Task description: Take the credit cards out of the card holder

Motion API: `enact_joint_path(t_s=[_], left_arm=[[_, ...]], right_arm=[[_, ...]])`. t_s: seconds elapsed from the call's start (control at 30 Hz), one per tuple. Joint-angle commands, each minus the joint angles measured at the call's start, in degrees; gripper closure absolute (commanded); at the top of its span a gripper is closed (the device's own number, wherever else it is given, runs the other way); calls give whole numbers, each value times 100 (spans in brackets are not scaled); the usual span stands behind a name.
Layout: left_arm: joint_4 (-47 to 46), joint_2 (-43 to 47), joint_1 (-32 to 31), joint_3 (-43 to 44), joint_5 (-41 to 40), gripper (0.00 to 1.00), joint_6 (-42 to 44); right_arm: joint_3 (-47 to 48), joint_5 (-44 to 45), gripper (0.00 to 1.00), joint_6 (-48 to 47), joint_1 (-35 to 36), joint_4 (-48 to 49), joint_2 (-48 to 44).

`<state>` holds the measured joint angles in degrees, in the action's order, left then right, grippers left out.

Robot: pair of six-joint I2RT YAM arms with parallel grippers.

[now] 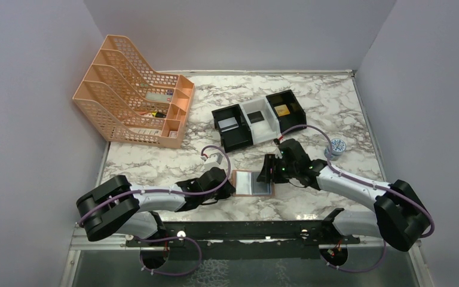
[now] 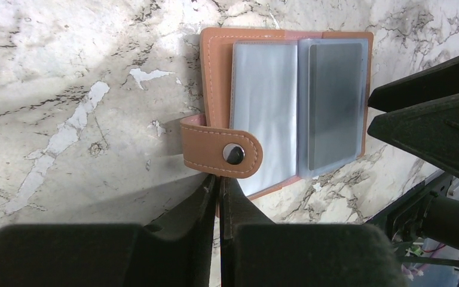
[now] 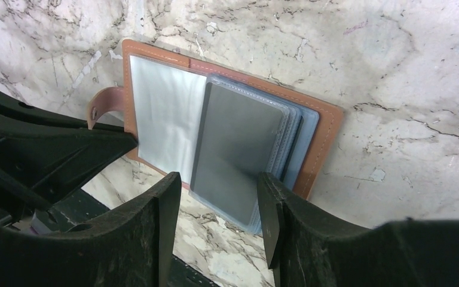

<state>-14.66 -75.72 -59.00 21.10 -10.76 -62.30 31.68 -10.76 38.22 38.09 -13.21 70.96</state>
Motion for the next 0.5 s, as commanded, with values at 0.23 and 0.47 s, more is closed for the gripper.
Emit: enact_joint_path(t_s=[0.23, 0.47], left_arm=[[-18, -156, -15, 183, 236, 95, 161], [14, -226, -19, 261, 290, 96, 233]], right_arm=[[-153, 10, 50, 12, 21, 60, 187], [-202, -426, 50, -15, 21, 383, 194]])
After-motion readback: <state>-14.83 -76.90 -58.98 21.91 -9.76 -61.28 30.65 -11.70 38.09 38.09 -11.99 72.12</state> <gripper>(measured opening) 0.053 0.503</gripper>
